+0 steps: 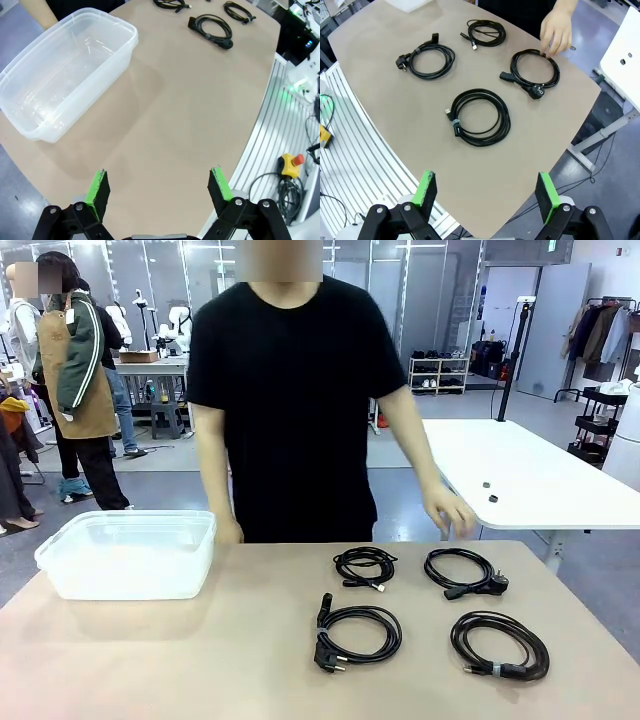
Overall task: Organize and store the cables.
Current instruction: Place the Power Cable into the Organizing box.
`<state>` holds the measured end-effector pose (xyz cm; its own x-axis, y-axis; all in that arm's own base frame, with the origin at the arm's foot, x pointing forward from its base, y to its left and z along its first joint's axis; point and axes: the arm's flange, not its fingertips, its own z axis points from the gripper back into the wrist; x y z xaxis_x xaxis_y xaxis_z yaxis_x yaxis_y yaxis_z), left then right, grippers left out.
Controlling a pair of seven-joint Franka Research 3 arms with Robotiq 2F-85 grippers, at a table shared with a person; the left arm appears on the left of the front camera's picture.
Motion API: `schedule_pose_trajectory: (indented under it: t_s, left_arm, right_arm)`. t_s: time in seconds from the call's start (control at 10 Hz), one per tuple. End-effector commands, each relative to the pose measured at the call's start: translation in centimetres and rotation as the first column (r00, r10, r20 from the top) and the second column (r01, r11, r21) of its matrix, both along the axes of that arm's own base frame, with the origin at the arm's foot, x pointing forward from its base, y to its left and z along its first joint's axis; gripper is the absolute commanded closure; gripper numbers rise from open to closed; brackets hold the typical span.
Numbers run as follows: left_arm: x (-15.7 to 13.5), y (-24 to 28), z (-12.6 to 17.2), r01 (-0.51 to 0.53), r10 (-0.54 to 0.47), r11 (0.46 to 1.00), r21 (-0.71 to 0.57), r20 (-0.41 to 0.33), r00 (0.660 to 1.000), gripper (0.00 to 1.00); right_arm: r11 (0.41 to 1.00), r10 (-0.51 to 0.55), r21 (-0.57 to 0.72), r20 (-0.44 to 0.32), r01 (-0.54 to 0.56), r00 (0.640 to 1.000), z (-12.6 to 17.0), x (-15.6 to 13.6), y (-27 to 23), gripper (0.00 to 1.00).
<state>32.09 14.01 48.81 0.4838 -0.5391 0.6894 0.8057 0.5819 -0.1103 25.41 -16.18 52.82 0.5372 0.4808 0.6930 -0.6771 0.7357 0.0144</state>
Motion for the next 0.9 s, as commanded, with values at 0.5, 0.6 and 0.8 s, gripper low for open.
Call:
schedule_pose_trajectory:
  t_s: [0.5,0.6,0.8]
  left_arm:
    - [0.14,0.34,0.24,0.023,-0.023,1.000,0.001,0.002,1.000,0.00]
    - [0.14,0.34,0.24,0.023,-0.023,1.000,0.001,0.002,1.000,0.00]
    - [0.14,0.34,0.24,0.023,-0.023,1.000,0.001,0.002,1.000,0.00]
  right_arm:
    - [1.000,0.001,-0.006,0.006,-0.001,1.000,0.05,0.15,0.03,0.00]
    - [1.000,0.001,-0.006,0.006,-0.001,1.000,0.05,0.15,0.03,0.00]
    - [1.000,0.001,-0.006,0.006,-0.001,1.000,0.05,0.15,0.03,0.00]
